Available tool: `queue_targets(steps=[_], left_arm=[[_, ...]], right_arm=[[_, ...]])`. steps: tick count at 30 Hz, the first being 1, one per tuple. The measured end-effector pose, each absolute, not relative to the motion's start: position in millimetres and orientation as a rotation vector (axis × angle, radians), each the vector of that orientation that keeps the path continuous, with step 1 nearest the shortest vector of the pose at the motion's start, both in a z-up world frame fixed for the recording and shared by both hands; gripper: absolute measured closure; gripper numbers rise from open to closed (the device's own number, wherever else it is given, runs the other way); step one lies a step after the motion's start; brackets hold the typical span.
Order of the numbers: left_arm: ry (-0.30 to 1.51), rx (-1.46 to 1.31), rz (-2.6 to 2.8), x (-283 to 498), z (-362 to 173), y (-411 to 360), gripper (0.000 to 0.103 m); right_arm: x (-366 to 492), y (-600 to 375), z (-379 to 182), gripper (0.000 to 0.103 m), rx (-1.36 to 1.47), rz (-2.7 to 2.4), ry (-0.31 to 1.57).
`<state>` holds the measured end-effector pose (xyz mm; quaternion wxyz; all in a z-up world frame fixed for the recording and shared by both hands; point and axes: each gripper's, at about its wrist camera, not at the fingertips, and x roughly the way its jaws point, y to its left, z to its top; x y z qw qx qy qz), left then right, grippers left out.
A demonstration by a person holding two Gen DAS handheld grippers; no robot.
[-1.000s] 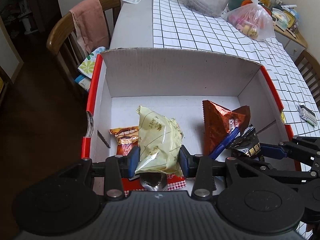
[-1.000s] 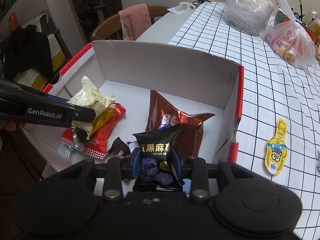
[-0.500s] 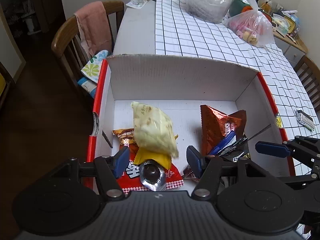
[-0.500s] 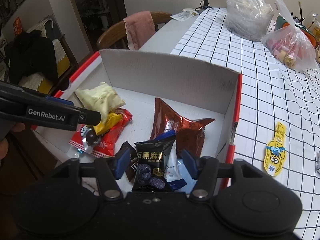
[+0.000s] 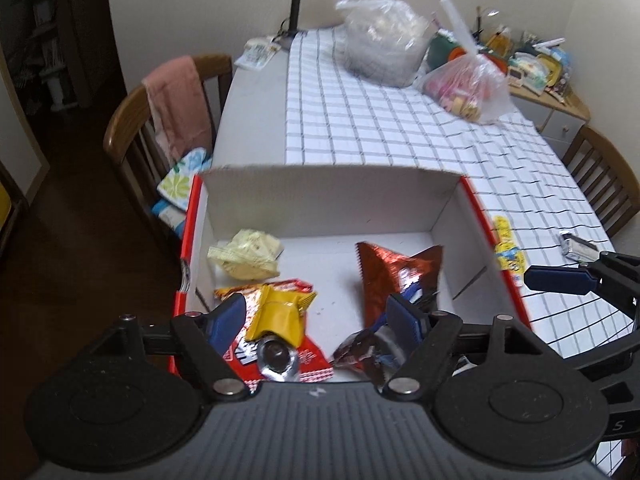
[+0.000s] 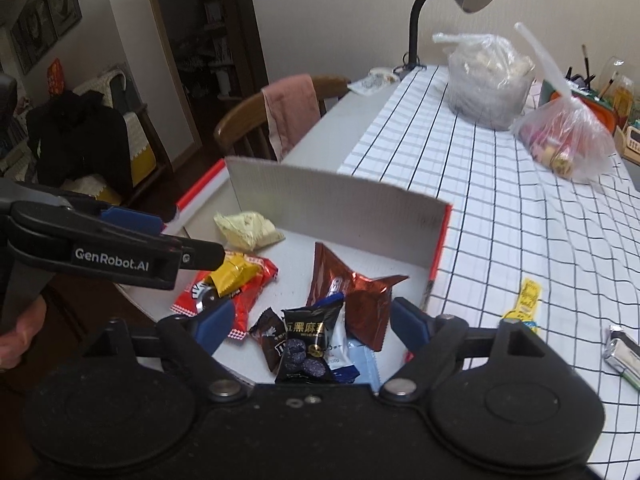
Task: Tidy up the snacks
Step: 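Withdraw both tools from the box toward the yellow candy and silver bar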
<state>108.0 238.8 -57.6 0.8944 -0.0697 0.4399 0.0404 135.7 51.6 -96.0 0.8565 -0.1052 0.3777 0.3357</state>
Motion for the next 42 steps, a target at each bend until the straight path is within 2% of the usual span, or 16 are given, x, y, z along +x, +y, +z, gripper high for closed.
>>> queue_targets(steps=[3,8,11,15,18,21,42], left_arm=[[0.876,-0.133,0.072,103.0,-46.1,227.2,0.019],[0.84,-0.107,0.047,100.1,-32.8,201.5,0.019],[0.824,-0.102,0.027,98.6,-27.1,186.7,0.012],[0.805,-0.098,0.006,98.5,-21.9,165.0,0.01],[0.786,-0.11,-0.004,99.1,-19.2,148.6,0.003],[0.766,-0.106,-0.013,100.8,-18.3,129.1,0.001],[0.833,-0.106,-0.05,169.9,-61.1,-23.5,0.0]], right_arm=[[132.2,37.6,-85.8,0.014,-0.202,0.713,0.769],[128.5,9.6,-71.5,0.01,-0.177,0.711,0.73],[128.9,-10.8,-65.2,0.007,-0.145,0.706,0.72],[130.6,-38.7,-57.6,0.002,-0.107,0.696,0.697],[131.5,-61.5,-53.9,0.001,-0.095,0.685,0.682],[135.0,-84.1,-53.2,0.0,-0.093,0.666,0.678],[205.6,-243.7,-93.6,0.0,-0.246,0.554,0.724]])
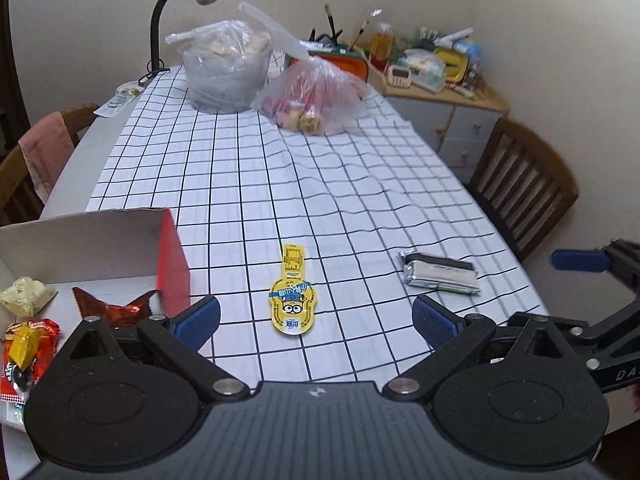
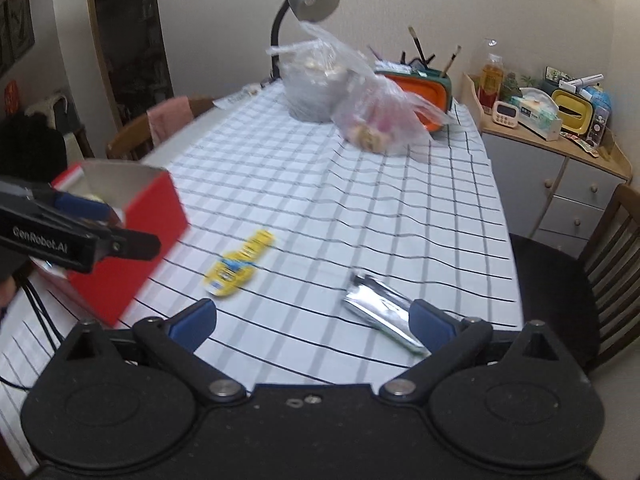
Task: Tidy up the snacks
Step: 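Withdraw both tools from the box toward the yellow candy and silver bar, then grasp the yellow Minion candy with the left tool while the right tool grasps the silver bar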
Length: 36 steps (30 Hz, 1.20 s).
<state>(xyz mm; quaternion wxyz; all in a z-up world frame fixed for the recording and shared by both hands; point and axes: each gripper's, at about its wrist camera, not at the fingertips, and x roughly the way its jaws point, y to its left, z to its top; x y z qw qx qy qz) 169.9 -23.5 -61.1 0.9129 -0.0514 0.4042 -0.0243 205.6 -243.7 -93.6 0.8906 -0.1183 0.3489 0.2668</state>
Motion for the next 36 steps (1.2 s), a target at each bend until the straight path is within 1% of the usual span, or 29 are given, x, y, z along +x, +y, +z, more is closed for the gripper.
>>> queue_targets(steps=[10,19,23,28,32,34,36], left_arm=[[0.928,-0.082,0.041,217.2,-103.4,-42.0,0.0],[1.021,-0.096,0.088,256.1,-139.1,-35.6,0.0],[1.073,-0.129,0.096,270.2,-152.5,-31.2,0.0],[1.13,-0.14,0.114,284.2,-167.7,-27.6,0.001],[1.159,-0.13,0.1,288.2,-174.0,-28.9,0.007],[1.174,-0.123,0.099,289.4,-176.7,-30.5,0.014],[1.189,-0.119,0.098,290.6,-179.3,-31.2,0.025]], right_arm=[[266.7,-258.3,-133.5,0.002,-0.382,0.632,0.789],[313.1,-248.6,-170.5,0.01,-0.495,0.67,0.865],[327.6,-243.8,-183.8,0.018,-0.523,0.685,0.903],[339.9,-239.4,-194.1,0.021,-0.552,0.709,0.931],[345.7,-238.2,-200.3,0.025,-0.555,0.718,0.944],[348.4,-239.2,-202.7,0.027,-0.542,0.718,0.953],[350.0,-241.2,-205.5,0.033,-0.523,0.712,0.961]])
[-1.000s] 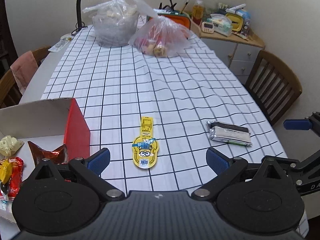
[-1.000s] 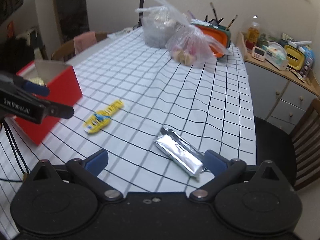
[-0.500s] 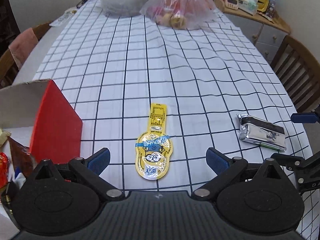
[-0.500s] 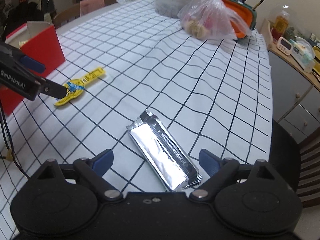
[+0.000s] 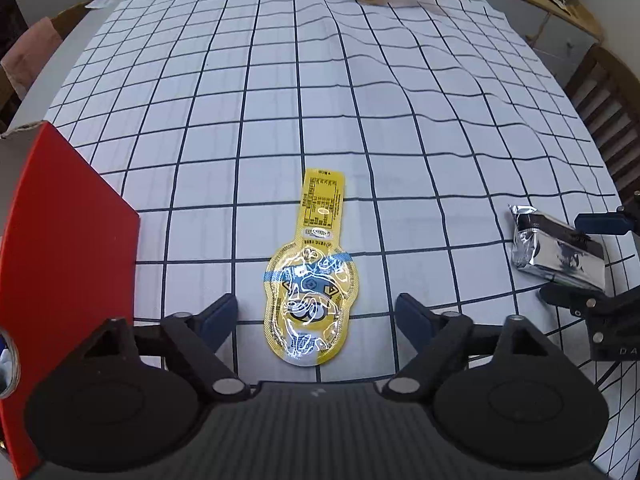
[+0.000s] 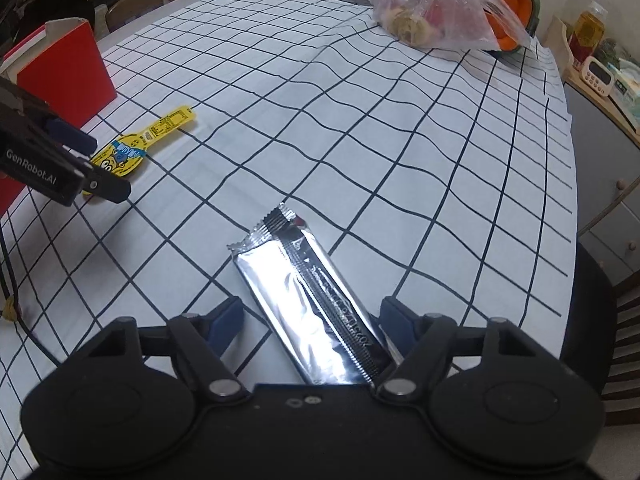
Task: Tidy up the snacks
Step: 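Grasp the yellow Minion candy with the left tool while the right tool grasps the silver bar, then carry the yellow candy and silver bar up and over into the box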
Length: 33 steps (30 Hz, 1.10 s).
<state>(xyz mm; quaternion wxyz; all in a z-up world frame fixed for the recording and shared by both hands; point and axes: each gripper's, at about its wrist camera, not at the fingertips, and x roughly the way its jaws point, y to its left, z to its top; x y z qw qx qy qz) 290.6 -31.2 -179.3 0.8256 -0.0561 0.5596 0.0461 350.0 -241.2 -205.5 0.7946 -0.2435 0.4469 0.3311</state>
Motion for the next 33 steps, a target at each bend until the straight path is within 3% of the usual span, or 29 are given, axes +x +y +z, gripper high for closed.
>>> queue_targets(steps=[3,10,12,33], left_arm=[[1.197,-0.093,0.097,292.8,-181.1,-34.1,0.036],[1.204,-0.069,0.093,294.3,-182.0,-38.5,0.049],[1.203,-0.068,0.091,293.5,-180.6,-40.2,0.058],[1.179,-0.135,0.103,247.6,-162.7,-40.2,0.059]], right_arm=[[349.3,-243.7,-206.8,0.039,-0.503,0.703,0.958],[341.7,-244.8,-204.5,0.054,-0.459,0.675,0.964],[338.1,-244.5,-203.5,0.061,-0.443,0.659,0.967],[264.3,-244.9,-173.5,0.062,-0.218,0.561,0.963]])
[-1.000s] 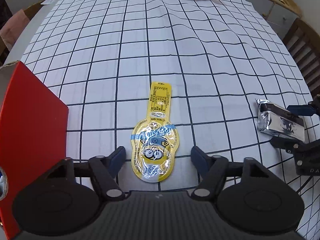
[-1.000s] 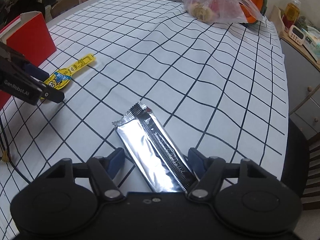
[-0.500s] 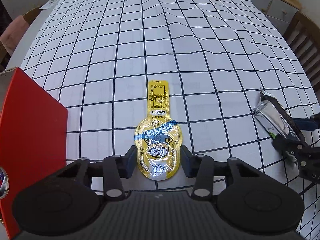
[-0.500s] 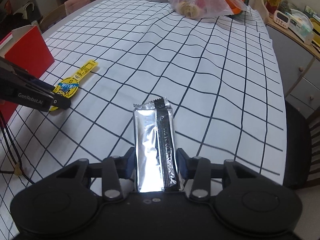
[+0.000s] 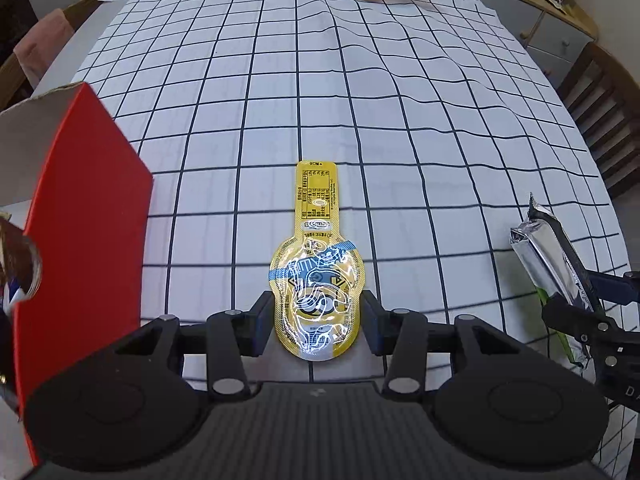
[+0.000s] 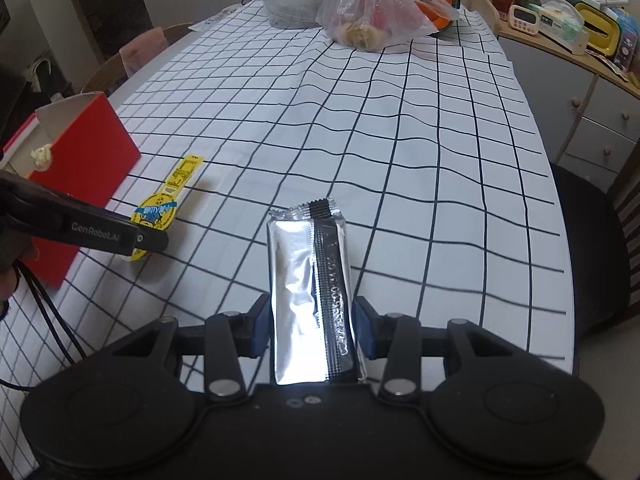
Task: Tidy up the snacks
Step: 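Carry the yellow candy and silver bar up and over into the box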
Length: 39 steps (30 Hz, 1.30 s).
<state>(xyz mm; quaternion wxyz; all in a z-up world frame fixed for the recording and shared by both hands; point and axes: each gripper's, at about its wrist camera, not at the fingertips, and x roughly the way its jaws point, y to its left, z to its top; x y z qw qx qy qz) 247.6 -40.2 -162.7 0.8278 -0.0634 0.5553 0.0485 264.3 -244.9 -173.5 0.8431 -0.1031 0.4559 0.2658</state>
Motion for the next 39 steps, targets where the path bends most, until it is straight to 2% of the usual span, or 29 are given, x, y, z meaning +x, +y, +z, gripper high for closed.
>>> queue_targets(steps=[20,39], left_arm=[[1.004,-0.155,0.065,161.0,-66.6,-20.2,0.059],[0.913,-0.184,0.101,109.4,-22.6,116.5,0.059]], right_arm=[[186.4,-219.2,-99.3,0.062,-0.123,0.577,0.855],[148.7,-83.6,-66.9,0.062,-0.137,0.625,0.785]])
